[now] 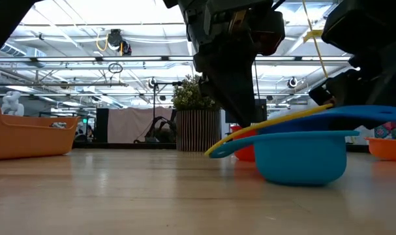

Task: Nest measuring cups in basket
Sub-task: Stack the yellow measuring cup on top of the blue measuring cup

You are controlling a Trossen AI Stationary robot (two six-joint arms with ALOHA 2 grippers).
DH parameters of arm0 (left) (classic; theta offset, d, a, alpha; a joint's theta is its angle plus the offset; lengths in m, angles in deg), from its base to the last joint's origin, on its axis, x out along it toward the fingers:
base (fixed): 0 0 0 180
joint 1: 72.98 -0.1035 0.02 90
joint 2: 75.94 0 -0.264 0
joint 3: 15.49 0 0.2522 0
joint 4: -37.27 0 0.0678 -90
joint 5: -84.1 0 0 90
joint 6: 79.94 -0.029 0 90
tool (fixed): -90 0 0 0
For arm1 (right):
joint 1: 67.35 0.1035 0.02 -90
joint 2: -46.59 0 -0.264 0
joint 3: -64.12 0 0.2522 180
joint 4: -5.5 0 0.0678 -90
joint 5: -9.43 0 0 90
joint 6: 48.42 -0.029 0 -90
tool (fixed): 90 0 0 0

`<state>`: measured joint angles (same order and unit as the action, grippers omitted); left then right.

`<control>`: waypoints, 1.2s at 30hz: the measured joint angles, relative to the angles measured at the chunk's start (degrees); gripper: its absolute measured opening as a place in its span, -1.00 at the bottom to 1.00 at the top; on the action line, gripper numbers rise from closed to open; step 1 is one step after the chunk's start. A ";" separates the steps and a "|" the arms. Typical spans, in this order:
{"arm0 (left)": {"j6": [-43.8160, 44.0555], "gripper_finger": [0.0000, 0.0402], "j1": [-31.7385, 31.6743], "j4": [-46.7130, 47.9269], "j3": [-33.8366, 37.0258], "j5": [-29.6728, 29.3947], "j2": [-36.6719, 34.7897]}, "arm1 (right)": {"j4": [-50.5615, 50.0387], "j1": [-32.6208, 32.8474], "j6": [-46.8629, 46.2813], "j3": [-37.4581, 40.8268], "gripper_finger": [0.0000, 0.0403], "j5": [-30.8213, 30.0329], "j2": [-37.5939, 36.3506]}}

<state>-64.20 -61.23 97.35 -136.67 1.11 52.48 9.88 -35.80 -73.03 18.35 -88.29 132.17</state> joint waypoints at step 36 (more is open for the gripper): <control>-7.07 -0.52 -6.70 2.63 11.39 -11.26 -7.24 | -5.62 0.80 -1.13 0.02 -0.34 0.47 -0.04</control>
<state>-71.27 -67.93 99.97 -125.27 -10.14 45.24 4.26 -34.99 -74.16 18.37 -87.82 132.13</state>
